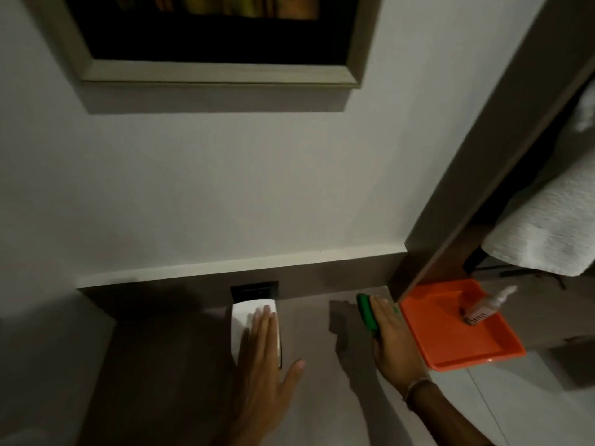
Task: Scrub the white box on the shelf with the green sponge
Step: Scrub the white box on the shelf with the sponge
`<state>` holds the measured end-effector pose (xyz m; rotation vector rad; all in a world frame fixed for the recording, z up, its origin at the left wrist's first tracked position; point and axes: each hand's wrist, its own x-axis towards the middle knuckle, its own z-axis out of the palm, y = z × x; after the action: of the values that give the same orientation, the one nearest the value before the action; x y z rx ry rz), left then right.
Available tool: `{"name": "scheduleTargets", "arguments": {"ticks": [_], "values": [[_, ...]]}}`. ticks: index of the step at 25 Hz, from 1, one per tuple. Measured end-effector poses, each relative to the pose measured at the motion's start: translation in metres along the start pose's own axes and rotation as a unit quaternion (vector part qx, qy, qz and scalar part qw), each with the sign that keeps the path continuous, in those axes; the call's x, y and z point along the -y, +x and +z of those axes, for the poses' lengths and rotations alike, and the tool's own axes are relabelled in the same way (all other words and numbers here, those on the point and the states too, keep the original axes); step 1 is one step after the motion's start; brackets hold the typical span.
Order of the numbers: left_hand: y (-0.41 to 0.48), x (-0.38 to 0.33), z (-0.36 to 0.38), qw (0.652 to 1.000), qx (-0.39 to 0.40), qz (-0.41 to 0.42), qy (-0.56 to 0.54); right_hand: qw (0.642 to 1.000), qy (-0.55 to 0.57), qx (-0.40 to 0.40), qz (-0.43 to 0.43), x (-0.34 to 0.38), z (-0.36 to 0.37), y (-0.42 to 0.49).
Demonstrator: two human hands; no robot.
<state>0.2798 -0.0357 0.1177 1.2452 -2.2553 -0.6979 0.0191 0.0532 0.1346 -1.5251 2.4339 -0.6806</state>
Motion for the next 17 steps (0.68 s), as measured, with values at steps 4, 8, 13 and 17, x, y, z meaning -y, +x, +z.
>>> {"name": "scheduleTargets", "arguments": {"ticks": [4,8,13,17], "values": [[0.003,0.067,-0.027,0.99,-0.022,-0.105,-0.09,0.999,0.007,0.027,-0.02,0.075,0.035,0.001],[0.018,0.089,-0.034,0.979,0.084,-0.093,-0.161,0.995,-0.039,0.058,-0.07,0.127,0.06,0.013],[0.032,0.096,-0.016,0.945,0.092,-0.117,-0.291,0.984,-0.107,0.101,-0.106,0.161,0.075,0.043],[0.037,0.11,0.011,0.927,0.106,-0.167,-0.319,0.968,-0.145,0.158,-0.129,0.184,0.088,0.055]]}}
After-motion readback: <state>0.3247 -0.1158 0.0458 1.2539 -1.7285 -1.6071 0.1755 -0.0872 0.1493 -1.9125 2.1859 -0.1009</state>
